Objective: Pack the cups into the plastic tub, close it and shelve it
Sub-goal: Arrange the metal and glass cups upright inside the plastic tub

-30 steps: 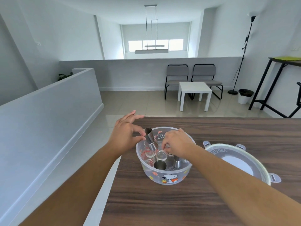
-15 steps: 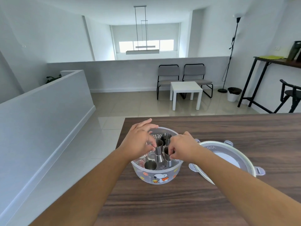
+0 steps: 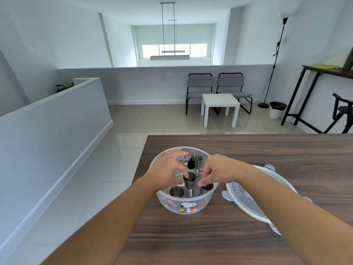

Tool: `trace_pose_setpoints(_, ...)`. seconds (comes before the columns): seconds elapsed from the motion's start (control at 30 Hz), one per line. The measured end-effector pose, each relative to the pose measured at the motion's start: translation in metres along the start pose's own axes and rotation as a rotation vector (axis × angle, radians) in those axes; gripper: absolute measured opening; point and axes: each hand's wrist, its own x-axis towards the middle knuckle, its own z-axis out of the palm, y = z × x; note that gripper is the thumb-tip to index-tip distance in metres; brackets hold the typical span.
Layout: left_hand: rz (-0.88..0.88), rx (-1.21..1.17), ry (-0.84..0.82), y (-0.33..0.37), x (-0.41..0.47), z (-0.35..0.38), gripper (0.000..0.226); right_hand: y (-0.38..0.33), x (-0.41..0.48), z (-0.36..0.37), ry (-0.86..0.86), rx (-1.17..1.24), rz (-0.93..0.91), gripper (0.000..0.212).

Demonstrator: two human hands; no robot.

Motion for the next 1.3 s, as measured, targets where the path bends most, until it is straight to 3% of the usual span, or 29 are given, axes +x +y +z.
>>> trace_pose_setpoints(0.07, -0.058, -0.011, 0.018, -0.007, -0.003, -0.009, 0.027, -0.001, 0.003, -0.005, 0.089, 0.043, -0.026, 0.023)
trace_pose_setpoints(0.17, -0.167, 0.033, 0.038, -0.019, -0.009, -0.02, 0.025, -0.01, 0.013, -0.003, 0.23, -0.046, -0.09, 0.016)
trace_pose_setpoints(0.27, -0.233, 0.148, -0.066, -0.025, -0.015, -0.023, 0.029, -0.024, 0.026, 0.004, 0.292, -0.184, -0.122, 0.018)
trace_pose_setpoints(0.4, -0.231, 0.258, -0.169, -0.027, -0.02, -0.018, 0.047, -0.041, 0.044, 0.011, 0.26, -0.405, -0.116, 0.027)
trace_pose_setpoints(0.57, -0.226, 0.303, -0.141, -0.025, -0.017, -0.015, 0.037, -0.053, 0.066, 0.018, 0.171, -0.543, -0.069, 0.034)
trace_pose_setpoints(0.73, -0.235, 0.281, -0.112, -0.028, -0.013, -0.012, 0.019, -0.058, 0.077, 0.018, 0.132, -0.468, 0.002, 0.027)
trace_pose_setpoints(0.87, -0.244, 0.263, -0.07, -0.028, -0.011, -0.009, 0.017, -0.056, 0.079, 0.018, 0.108, -0.373, -0.004, 0.008)
trace_pose_setpoints(1.2, -0.258, 0.206, -0.033, -0.032, -0.012, -0.014, 0.02, -0.05, 0.073, 0.02, 0.067, -0.113, -0.041, 0.011)
trace_pose_setpoints(1.3, -0.207, 0.15, -0.018, -0.03, -0.009, -0.012, 0.026, -0.042, 0.069, 0.004, 0.173, -0.118, -0.027, 0.014)
